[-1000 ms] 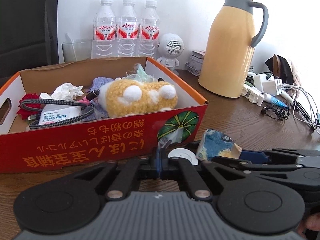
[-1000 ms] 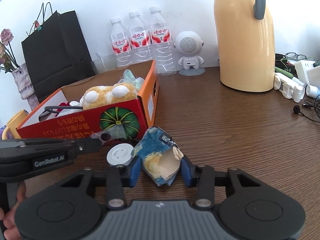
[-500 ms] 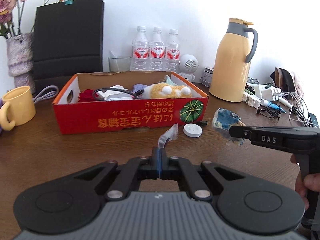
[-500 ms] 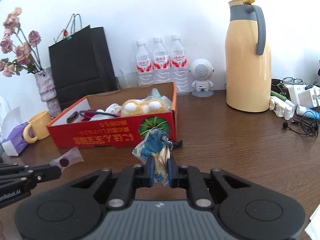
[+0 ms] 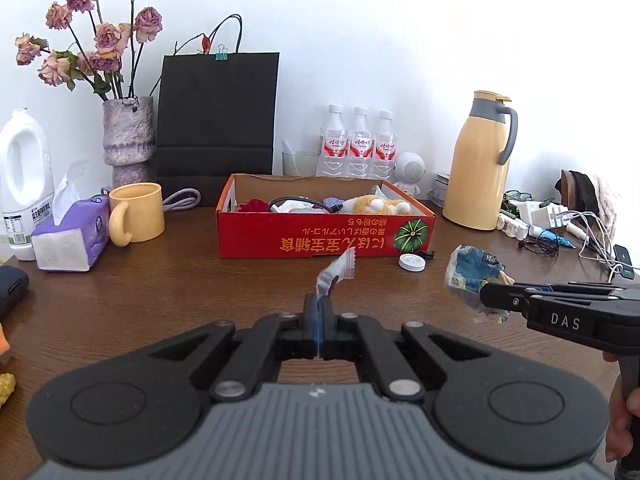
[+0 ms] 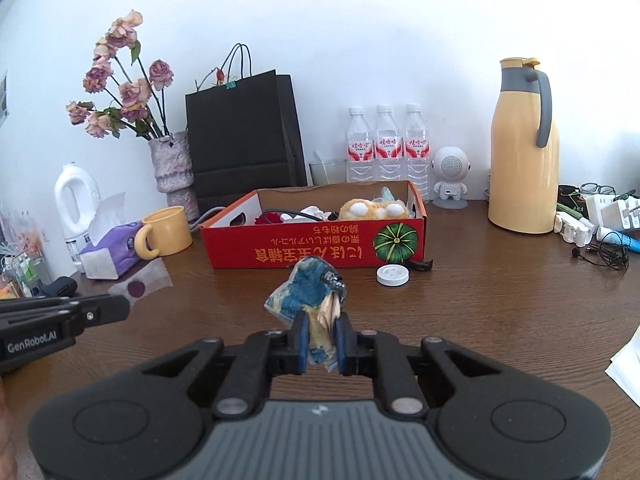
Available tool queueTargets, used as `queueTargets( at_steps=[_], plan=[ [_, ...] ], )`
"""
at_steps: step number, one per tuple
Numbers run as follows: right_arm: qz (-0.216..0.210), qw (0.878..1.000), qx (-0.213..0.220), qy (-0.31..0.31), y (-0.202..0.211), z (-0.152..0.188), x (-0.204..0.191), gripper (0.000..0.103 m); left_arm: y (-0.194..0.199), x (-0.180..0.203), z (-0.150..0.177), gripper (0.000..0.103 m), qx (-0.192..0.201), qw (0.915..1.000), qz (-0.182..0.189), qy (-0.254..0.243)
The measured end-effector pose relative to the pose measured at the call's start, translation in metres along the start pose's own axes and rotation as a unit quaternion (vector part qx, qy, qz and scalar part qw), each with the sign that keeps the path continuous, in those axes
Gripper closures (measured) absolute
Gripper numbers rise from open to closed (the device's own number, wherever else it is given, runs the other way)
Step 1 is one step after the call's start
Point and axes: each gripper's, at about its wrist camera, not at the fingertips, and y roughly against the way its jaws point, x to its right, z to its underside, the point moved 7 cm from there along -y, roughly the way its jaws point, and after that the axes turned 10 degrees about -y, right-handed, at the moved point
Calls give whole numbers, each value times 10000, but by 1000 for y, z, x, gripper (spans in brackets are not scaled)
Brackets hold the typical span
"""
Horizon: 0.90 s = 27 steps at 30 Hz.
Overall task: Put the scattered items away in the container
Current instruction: 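Carry the clear wrapper and blue packet into the box with both grippers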
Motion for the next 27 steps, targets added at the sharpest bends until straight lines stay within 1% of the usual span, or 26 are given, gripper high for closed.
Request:
queueTargets(
  at_steps=[4, 7, 10, 13, 16, 19, 23, 27],
  plan=[
    [-74, 9999, 48, 119, 21, 7, -11, 90, 27, 6, 0, 102, 222, 9997, 26, -32],
    [-122, 9998, 67, 160, 34, 13, -17, 90, 41, 8, 2, 102, 313, 9995, 60, -7],
    [-159, 9997, 90, 141, 40, 12, -20, 90, 43, 6, -1, 102, 358, 9993, 72, 45],
    [-230, 9997, 86, 97, 35, 0, -22, 90, 35, -2, -14, 102, 443, 9987, 116, 201],
    [-377, 9992, 108, 10, 23, -22, -23, 90, 15, -11, -32, 102, 500, 9981, 217, 301],
    [-376, 9990, 231, 17, 1, -50, -22, 90, -18, -21, -53, 102, 454, 9980, 267, 342],
    [-391, 9987, 338, -21, -47, -98, -17, 90, -72, -37, -93, 102, 438, 9977, 316, 410],
    [-388, 9983, 403, -147, -109, -158, -7, 90, -139, -60, -144, 102, 418, 9984, 151, 362]
  ],
)
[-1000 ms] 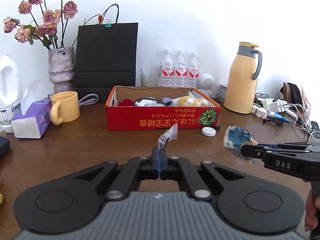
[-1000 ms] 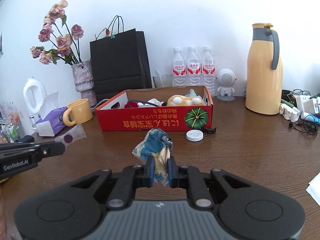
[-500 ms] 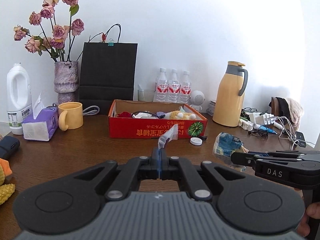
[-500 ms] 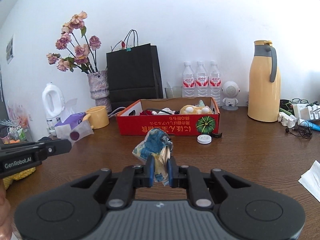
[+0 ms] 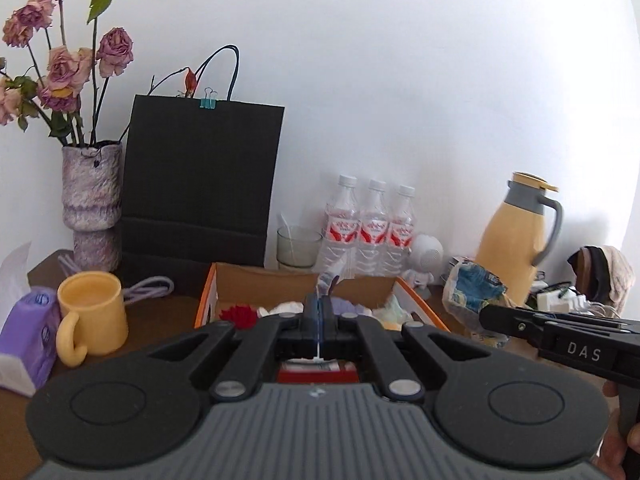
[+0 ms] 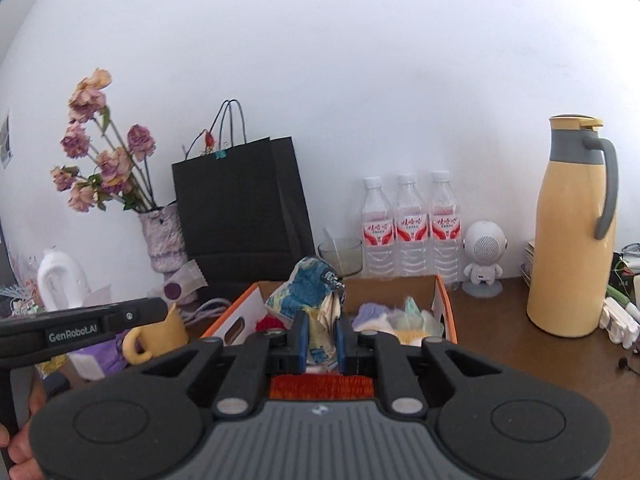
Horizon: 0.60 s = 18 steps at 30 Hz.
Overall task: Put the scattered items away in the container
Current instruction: 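Carry the clear wrapper and blue packet into the box with both grippers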
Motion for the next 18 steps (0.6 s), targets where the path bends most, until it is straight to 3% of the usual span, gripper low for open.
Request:
queueTargets(
  at_steps=[4, 8, 13, 15, 18],
  plan=[
    [-105, 9988, -457, 103, -73, -41, 15, 90, -73, -25, -28, 102, -391, 9990, 75, 188],
    [-122, 9929, -1181, 53, -147, -62, 31, 90, -139, -45, -33, 102, -993, 9947, 171, 212],
    [114, 9707, -2388, 259, -233, -47, 40, 89, -216, -67, -6, 102, -2065, 9783, 85, 113],
    [131, 9573, -2884, 135, -263, -30, 45, 89, -235, -72, 1, 102, -2231, 9747, 74, 102],
    [301, 9434, -3302, -3, -298, -11, 52, 89, -257, -73, 9, 102, -2428, 9700, 16, -102]
  ],
)
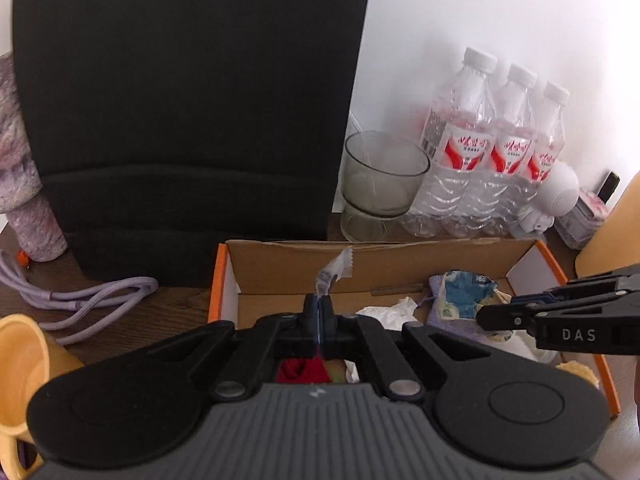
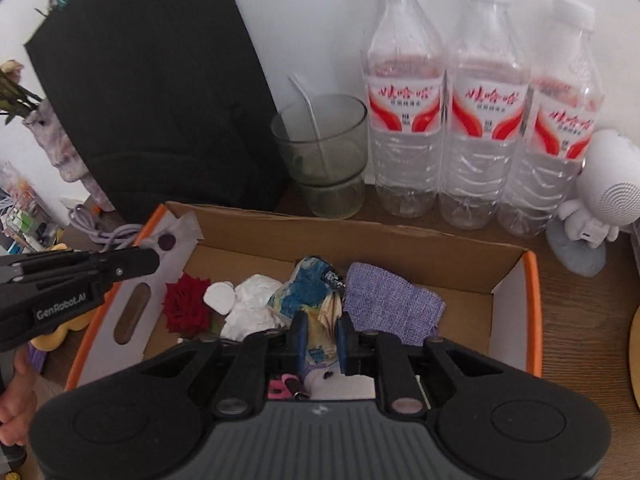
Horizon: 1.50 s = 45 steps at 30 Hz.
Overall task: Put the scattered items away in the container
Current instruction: 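Carry the clear wrapper and blue packet into the box with both grippers, then open both grippers to drop the wrapper and packet in the box, then withdraw both grippers from the box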
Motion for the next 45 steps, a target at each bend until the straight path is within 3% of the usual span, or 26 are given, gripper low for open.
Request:
queueTargets(
  at_steps=[3, 5, 8, 10, 12, 14, 16, 17, 19, 25, 29, 32, 37, 41, 43, 45],
  plan=[
    [49, 9995, -287, -119, -25, 0, -4, 80, -20, 1, 3, 100, -308, 9995, 52, 84],
    [10, 9993, -337, -180, -31, 2, -5, 58, -24, 2, 6, 99, -322, 9994, -79, 0],
    [0, 9995, -249, -184, -27, 5, -5, 50, -24, 0, 13, 91, -398, 9992, 14, -29],
    [14, 9988, -305, -374, -19, 4, 1, 47, -18, -2, 13, 65, -404, 9992, 1, -19],
    [96, 9980, -399, -489, -8, 4, 6, 46, -8, -3, 8, 59, -361, 9993, -59, 50],
    [296, 9969, -492, -536, 4, 2, 9, 36, 5, -3, 4, 47, -466, 9988, -13, 172],
    [497, 9959, -521, -553, 21, 1, 10, 26, 18, -4, 0, 7, -695, 9972, -54, 289],
    [572, 9955, -536, -536, 32, 1, 10, 20, 26, -5, -3, 2, -768, 9964, -108, 346],
    [711, 9949, -552, -456, 57, 3, 11, 17, 43, -8, -5, 0, -884, 9944, -261, 511],
    [1088, 9932, -377, -160, 125, 17, 9, 11, 86, -10, 6, 0, -1379, 9872, -249, 767],
    [978, 9951, -132, -109, 152, 29, 1, 11, 116, 1, 13, 0, -1167, 9903, -307, 686],
    [798, 9966, 206, -36, 164, 38, -13, 11, 136, 14, 18, 0, -832, 9942, -483, 489],
    [590, 9925, 1071, -78, 175, 62, -23, 11, 162, 30, 39, 0, 149, 9940, -1036, 311],
    [757, 9752, 2067, 215, 183, 85, -24, 11, 178, 36, 60, 0, 1065, 9845, -1375, 246],
    [596, 9655, 2520, 274, 188, 97, -24, 11, 184, 41, 71, 0, 1522, 9791, -1334, 204],
    [299, 9592, 2808, 97, 192, 109, -22, 11, 186, 45, 79, 0, 1657, 9772, -1313, 184]
  ],
)
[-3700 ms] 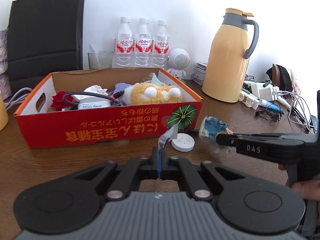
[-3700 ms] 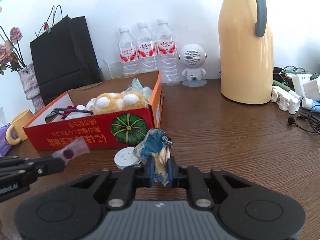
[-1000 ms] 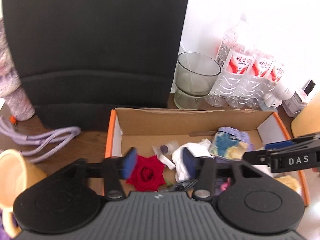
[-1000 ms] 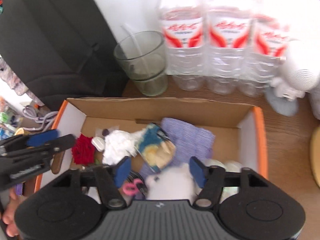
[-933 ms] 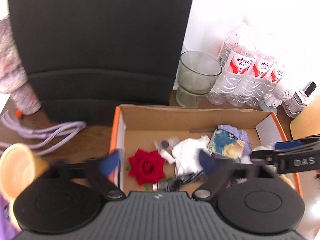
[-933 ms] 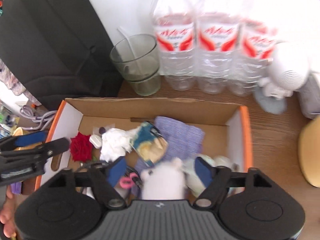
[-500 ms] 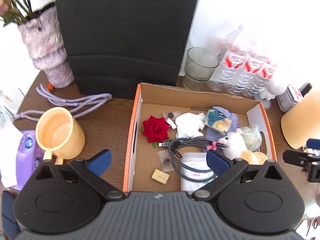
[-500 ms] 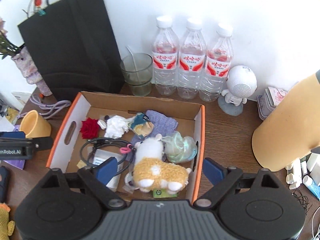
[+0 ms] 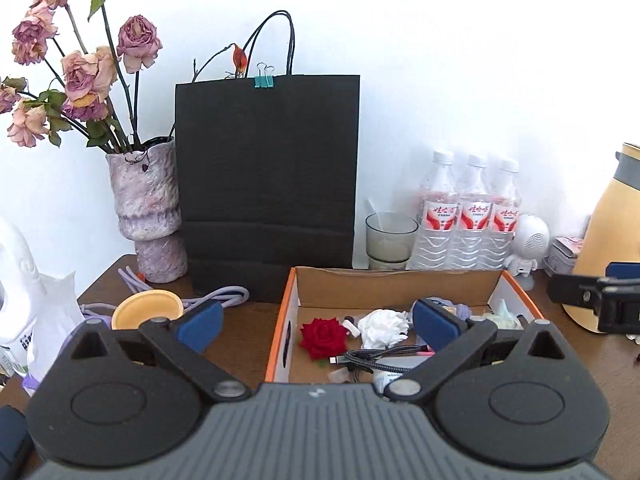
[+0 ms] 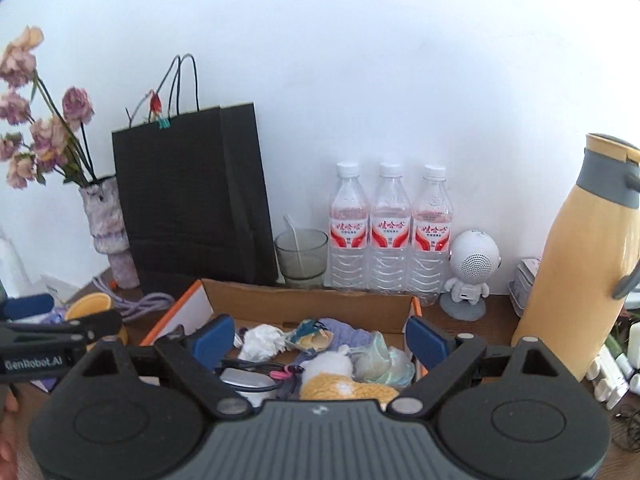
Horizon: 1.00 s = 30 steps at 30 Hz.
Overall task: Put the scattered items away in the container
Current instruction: 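Withdraw both grippers from the box, then grasp the white round disc with the left gripper while the right grasps the black cable plug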
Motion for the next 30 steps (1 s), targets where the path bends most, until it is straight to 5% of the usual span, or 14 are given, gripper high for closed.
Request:
queueTargets(
  at_steps=[8, 17, 19, 23, 30],
  plan=[
    [-5, 9994, 319, -155, 19, 54, 10, 10, 28, 18, 37, 0, 397, 9991, 147, 46],
    [10, 9987, 230, -445, 118, 166, 41, 9, 129, 50, 164, 0, 202, 9954, 860, -371],
    [99, 9986, 213, -474, 134, 191, 50, 1, 140, 61, 180, 0, 98, 9912, 1218, -517],
    [441, 9975, 78, -546, 151, 213, 74, 1, 130, 87, 182, 0, 20, 9817, 1735, -790],
    [1009, 9915, 107, -815, 143, 186, 122, 1, 46, 158, 137, 0, -255, 9779, 1957, -687]
  ],
)
